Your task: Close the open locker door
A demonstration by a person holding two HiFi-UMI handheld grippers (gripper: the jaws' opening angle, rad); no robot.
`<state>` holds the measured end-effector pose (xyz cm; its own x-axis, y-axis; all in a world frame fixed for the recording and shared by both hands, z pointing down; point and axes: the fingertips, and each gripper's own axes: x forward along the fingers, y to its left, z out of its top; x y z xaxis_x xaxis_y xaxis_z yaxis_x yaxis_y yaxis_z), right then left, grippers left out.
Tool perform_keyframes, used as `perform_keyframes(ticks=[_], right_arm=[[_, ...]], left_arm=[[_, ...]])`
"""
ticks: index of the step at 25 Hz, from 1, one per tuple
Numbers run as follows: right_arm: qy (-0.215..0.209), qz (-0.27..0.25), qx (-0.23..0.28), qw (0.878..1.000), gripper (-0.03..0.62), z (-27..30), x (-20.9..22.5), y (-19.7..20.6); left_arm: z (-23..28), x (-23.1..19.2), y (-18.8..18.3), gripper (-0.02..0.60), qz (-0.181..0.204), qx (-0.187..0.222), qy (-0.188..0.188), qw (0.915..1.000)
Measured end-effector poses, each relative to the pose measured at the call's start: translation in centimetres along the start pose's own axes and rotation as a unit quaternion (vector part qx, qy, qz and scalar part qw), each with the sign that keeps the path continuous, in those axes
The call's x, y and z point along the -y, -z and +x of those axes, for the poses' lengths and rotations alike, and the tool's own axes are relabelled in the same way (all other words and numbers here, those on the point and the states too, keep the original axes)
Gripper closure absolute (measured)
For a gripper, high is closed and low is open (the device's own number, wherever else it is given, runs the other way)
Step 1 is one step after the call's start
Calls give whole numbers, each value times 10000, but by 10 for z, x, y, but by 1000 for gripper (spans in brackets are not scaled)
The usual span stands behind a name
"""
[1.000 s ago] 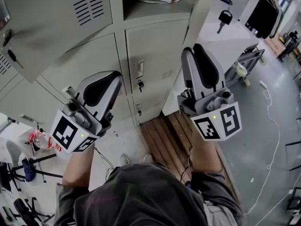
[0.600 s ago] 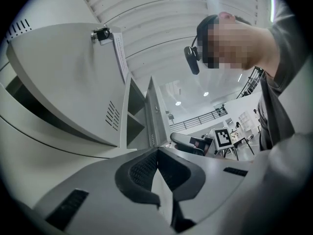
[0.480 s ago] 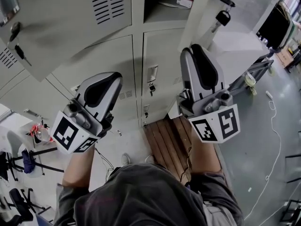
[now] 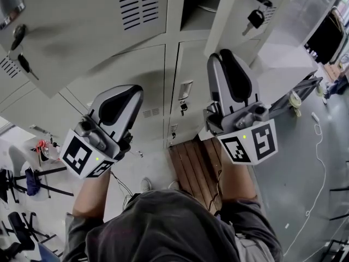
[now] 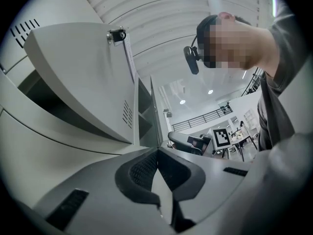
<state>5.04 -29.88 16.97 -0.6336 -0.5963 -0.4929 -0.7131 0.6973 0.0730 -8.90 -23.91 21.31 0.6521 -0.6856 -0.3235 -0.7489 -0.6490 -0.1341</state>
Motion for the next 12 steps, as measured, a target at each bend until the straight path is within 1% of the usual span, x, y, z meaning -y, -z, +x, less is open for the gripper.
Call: perform_keyframes(ticks=[12], right_arm=[[-104,261,-87,9996,498,28,6,24]], left_arm=[[-3,-20,8,566,-5,-60,-171,9998]])
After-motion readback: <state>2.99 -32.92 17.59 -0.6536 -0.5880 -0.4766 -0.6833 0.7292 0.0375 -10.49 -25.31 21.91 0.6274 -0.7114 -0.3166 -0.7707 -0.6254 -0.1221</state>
